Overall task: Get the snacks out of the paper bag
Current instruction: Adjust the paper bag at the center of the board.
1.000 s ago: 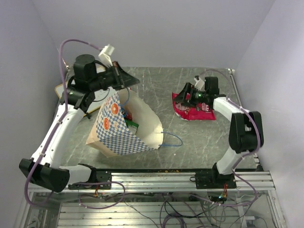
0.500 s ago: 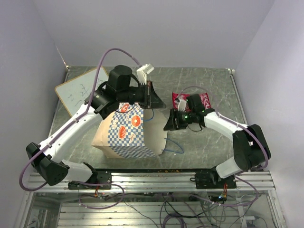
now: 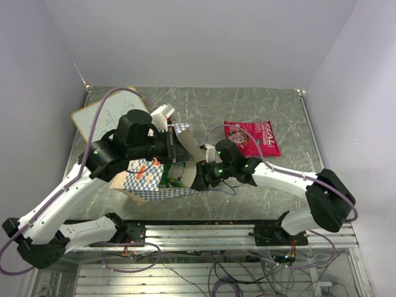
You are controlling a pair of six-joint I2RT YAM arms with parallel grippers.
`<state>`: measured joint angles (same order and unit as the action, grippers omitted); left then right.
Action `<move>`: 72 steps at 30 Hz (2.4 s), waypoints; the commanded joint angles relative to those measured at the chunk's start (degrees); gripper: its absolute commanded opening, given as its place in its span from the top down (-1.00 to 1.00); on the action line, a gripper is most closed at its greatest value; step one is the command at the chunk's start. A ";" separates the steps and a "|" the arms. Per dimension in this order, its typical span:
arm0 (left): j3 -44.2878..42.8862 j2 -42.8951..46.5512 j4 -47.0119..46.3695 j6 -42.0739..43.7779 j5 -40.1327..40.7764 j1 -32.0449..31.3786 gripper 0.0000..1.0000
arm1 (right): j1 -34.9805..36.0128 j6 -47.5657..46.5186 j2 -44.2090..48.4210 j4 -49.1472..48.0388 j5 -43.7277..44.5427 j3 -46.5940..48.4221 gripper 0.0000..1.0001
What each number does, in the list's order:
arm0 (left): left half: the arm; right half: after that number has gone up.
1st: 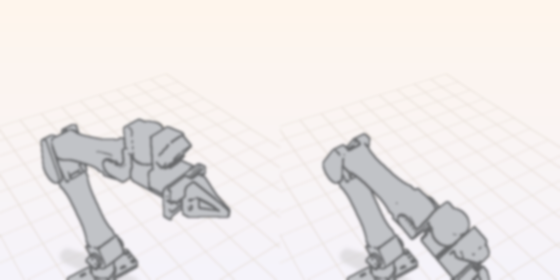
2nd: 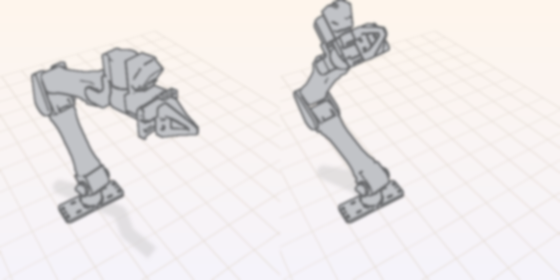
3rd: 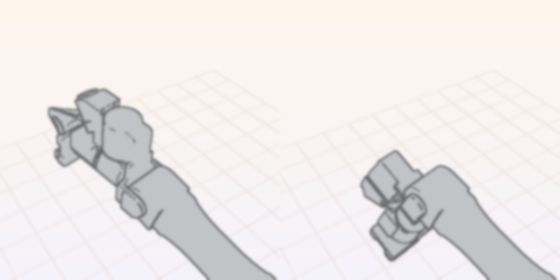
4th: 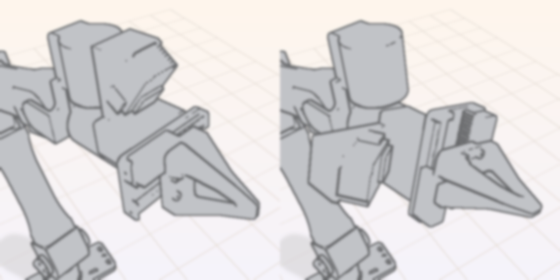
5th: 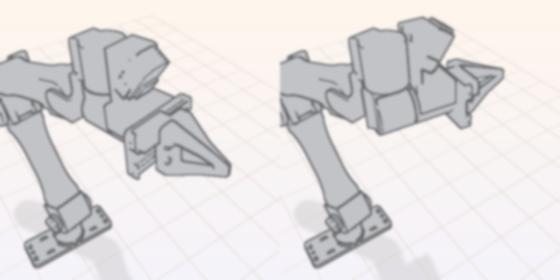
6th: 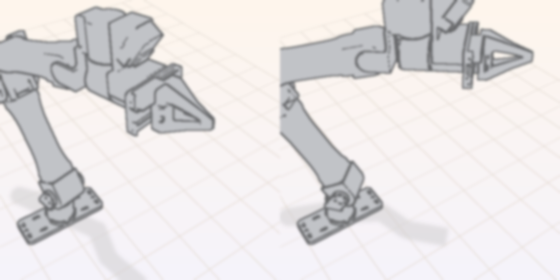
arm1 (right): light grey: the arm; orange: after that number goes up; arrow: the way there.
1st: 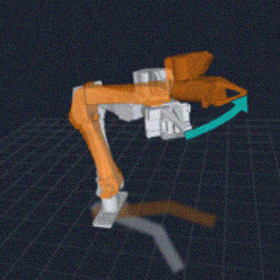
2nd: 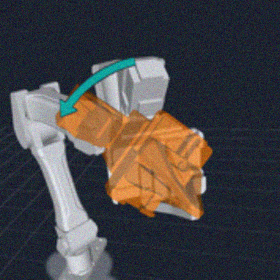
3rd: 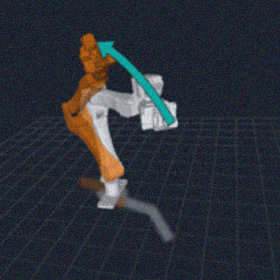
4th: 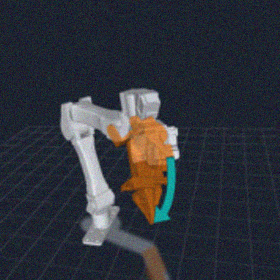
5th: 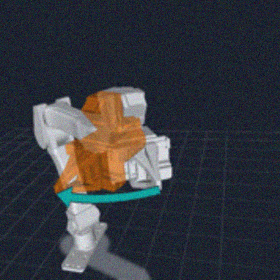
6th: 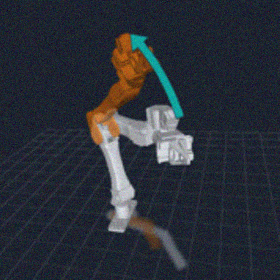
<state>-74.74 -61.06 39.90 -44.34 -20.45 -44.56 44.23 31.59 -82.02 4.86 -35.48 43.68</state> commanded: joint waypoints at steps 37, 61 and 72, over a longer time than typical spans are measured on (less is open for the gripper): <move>-2.24 8.25 -5.46 -2.90 21.91 -0.41 0.86 | 17.13 -68.85 1.43 -23.62 20.88 4.65 -0.37; -9.23 6.84 2.33 8.61 28.14 -0.27 0.86 | 22.46 -49.94 -6.87 -39.72 24.58 4.63 -0.40; -5.74 7.20 -1.67 6.41 24.42 -0.33 0.86 | 18.80 -58.66 -7.08 -29.42 27.56 5.37 -0.46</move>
<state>-80.27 -54.89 42.70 -37.36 6.11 -44.58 63.07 -25.32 -86.76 -25.98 -8.56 48.16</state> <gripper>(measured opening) 0.078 0.727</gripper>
